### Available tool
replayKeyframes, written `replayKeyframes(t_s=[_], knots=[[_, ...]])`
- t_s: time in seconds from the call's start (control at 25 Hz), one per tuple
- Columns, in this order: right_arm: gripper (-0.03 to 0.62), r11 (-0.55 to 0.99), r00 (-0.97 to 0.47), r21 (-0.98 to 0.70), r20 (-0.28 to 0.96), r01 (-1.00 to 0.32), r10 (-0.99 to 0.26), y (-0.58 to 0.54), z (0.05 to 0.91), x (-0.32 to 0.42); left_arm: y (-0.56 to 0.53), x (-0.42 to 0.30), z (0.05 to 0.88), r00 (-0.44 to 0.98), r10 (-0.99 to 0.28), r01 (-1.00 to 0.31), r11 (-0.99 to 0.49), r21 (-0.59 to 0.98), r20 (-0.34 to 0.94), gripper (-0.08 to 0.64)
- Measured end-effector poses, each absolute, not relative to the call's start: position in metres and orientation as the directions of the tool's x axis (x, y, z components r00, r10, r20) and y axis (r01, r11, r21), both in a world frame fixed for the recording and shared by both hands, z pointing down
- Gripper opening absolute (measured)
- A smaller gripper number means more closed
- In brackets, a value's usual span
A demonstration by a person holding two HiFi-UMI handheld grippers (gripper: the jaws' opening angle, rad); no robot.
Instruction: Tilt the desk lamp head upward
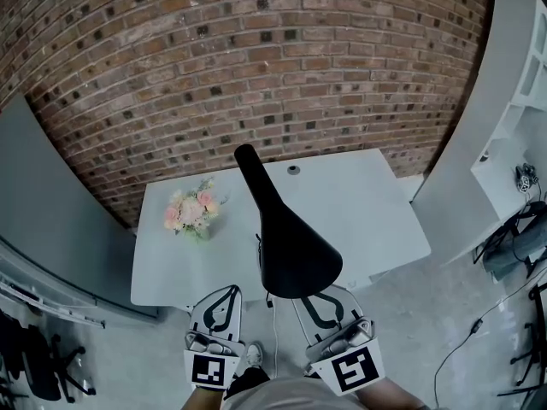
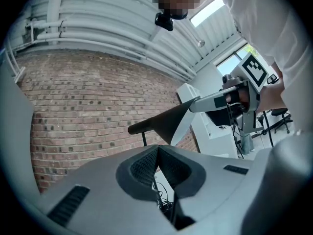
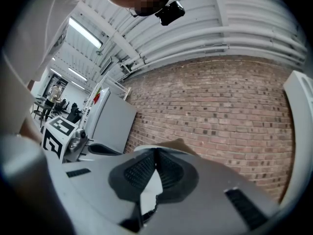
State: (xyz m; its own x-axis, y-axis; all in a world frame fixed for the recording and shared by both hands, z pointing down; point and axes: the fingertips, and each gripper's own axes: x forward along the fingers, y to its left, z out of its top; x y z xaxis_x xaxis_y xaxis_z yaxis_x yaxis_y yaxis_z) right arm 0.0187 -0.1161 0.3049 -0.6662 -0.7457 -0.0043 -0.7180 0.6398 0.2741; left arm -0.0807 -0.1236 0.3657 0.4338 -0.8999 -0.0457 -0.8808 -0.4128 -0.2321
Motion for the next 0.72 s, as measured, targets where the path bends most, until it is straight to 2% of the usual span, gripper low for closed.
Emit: replayKeyframes(t_s=[0.72], knots=[[0.017, 0.669, -0.690, 0.284, 0.037, -0.686, -0.723, -0.104, 0.325, 0.059, -0.118, -0.055, 0.376, 0.387, -0.921, -0.904, -0.370, -0.216, -0.042, 0.006]])
